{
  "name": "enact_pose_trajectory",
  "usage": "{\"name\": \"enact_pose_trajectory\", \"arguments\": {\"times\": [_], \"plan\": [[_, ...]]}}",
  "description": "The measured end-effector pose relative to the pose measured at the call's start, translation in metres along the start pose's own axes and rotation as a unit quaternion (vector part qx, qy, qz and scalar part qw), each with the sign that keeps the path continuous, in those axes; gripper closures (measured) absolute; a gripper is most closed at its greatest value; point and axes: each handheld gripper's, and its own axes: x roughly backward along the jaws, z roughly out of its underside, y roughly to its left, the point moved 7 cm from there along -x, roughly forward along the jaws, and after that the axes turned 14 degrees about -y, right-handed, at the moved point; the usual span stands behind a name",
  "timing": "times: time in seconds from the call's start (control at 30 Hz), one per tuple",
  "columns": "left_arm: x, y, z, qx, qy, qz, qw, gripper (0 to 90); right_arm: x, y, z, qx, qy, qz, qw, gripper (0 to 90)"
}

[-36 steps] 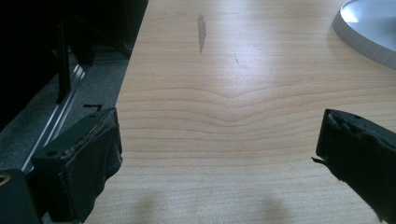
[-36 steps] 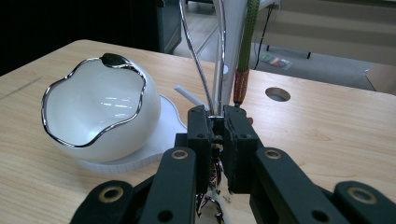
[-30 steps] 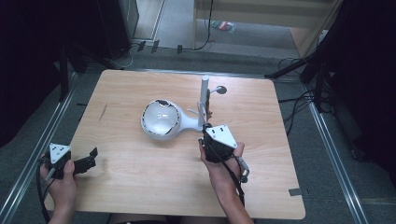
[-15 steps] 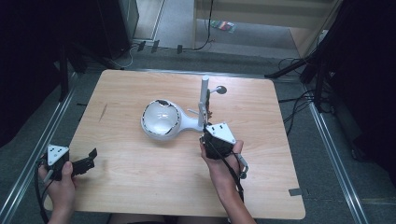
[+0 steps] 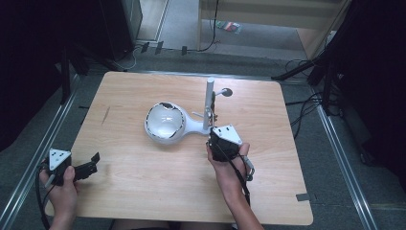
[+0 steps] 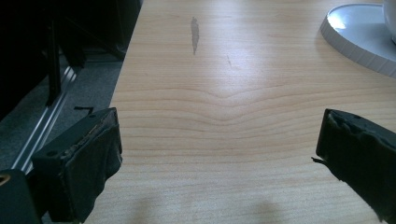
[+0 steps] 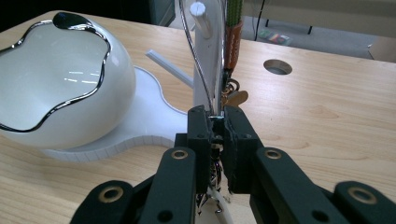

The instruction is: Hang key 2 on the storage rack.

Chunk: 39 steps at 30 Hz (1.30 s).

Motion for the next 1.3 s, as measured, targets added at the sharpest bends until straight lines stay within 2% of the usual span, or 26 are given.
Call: {"name": "enact_pose_trajectory", "arguments": {"times": [0.63,0.93,1.1,1.17,1.2,1.23,1.3], "plan": [[0.001,-0.001,0.000,-0.004,-0.003,0.002,1.0000,0.4,-0.020,-0.009,0.017,-0.007,0.041,-0.006,0.9991,82.2],[0.001,-0.001,0.000,-0.005,-0.003,0.003,1.0000,0.4,-0.024,-0.011,0.018,-0.001,0.044,-0.008,0.9990,80.4],[0.001,-0.001,0.000,-0.004,-0.003,0.003,1.0000,0.3,-0.024,-0.010,0.018,-0.001,0.044,-0.016,0.9989,72.3],[0.001,0.000,0.000,-0.002,-0.003,0.002,1.0000,0.3,-0.024,-0.011,0.017,0.002,0.037,-0.020,0.9991,65.0],[0.001,0.000,0.000,-0.002,-0.003,0.002,1.0000,0.4,-0.024,-0.011,0.017,0.002,0.037,-0.020,0.9991,65.0],[0.001,0.000,0.000,-0.002,-0.003,0.002,1.0000,0.3,-0.023,-0.011,0.015,0.005,0.031,-0.025,0.9992,58.9],[0.001,0.000,0.000,-0.001,-0.002,0.002,1.0000,0.3,-0.022,-0.012,0.014,0.008,0.029,-0.025,0.9993,56.9]]}}
